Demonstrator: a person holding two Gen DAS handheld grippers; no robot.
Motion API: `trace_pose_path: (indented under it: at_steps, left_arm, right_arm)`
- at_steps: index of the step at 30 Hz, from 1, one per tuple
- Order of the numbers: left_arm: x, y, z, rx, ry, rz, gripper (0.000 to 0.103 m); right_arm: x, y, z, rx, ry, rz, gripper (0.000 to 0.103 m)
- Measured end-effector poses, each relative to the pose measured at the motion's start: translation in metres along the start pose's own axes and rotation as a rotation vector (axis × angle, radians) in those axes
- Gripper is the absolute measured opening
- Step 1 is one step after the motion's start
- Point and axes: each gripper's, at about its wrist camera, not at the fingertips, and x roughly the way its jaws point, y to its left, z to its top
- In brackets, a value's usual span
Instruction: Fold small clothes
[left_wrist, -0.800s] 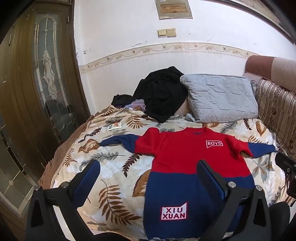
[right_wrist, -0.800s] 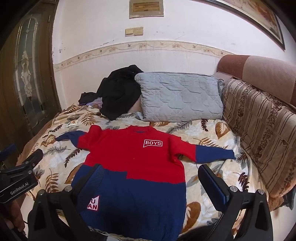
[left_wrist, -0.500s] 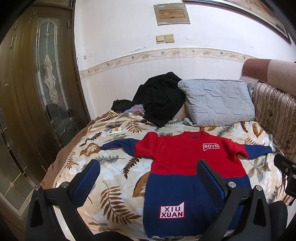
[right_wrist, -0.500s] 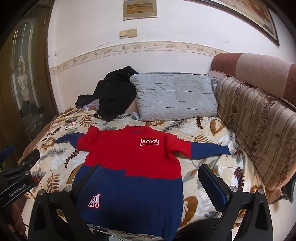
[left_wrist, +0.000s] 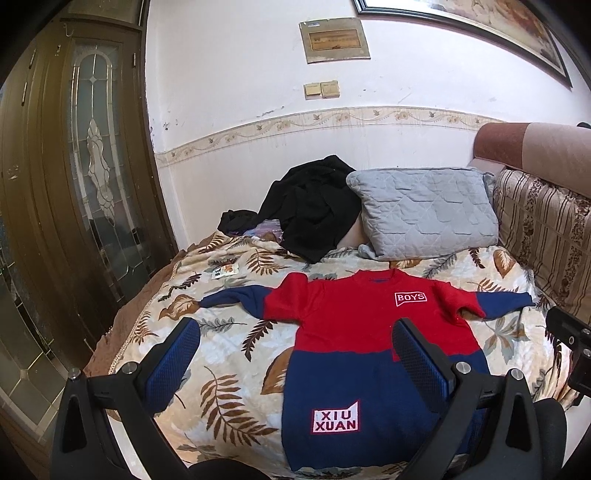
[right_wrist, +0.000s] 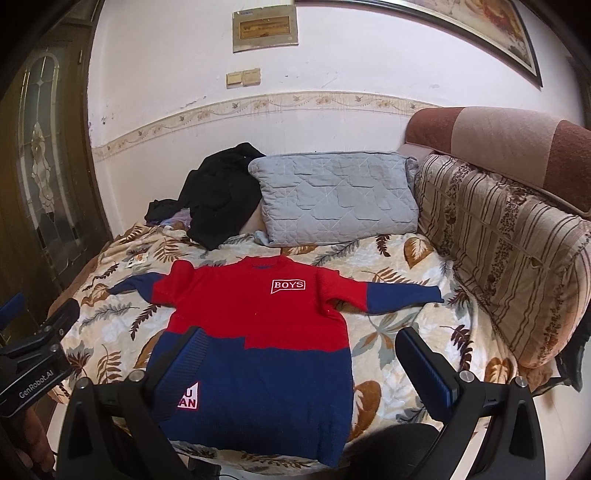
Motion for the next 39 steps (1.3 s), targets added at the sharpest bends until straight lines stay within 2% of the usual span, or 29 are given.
trace_pose_path:
  at_steps: [10,16,21,22,24,27,30,34,36,39]
  left_arm:
    - [0.009,0.002,0.002,0.027,0.039,0.016,0.103]
    - [0.030,0.001,0.003,-0.008,0.058,0.004,0.103]
    - [0.063,-0.007,0.000,0.013,0.112,0.005,0.103]
    - [0.074,-0.009,-0.002,0.017,0.135,-0.006,0.103]
    - [0.108,-0.017,-0.009,0.026,0.207,-0.032,0.103]
    - [0.167,-0.032,-0.027,0.018,0.325,-0.080,0.103]
    - [0.224,-0.050,-0.048,0.026,0.425,-0.096,0.103]
    - [0.275,-0.070,-0.069,0.072,0.459,-0.046,0.103]
    - [0.294,-0.077,-0.077,0.086,0.485,-0.053,0.103]
    - [0.310,-0.081,-0.084,0.083,0.516,-0.080,0.103]
  right_arm:
    - [0.002,0.001,0.002,-0.004,0.004,0.000,0.103]
    - [0.018,-0.001,0.009,0.002,0.016,-0.004,0.103]
    - [0.044,-0.009,0.015,0.022,0.038,0.006,0.103]
    - [0.051,-0.013,0.016,0.030,0.042,0.021,0.103]
    - [0.070,-0.028,0.017,0.071,0.051,0.105,0.103]
    - [0.113,-0.075,0.016,0.209,0.072,0.261,0.103]
    - [0.161,-0.130,0.010,0.396,0.091,0.331,0.103]
    - [0.245,-0.211,-0.003,0.681,0.160,0.320,0.102]
    - [0.278,-0.240,-0.008,0.795,0.173,0.320,0.089]
    - [0.327,-0.282,-0.020,0.978,0.213,0.294,0.078]
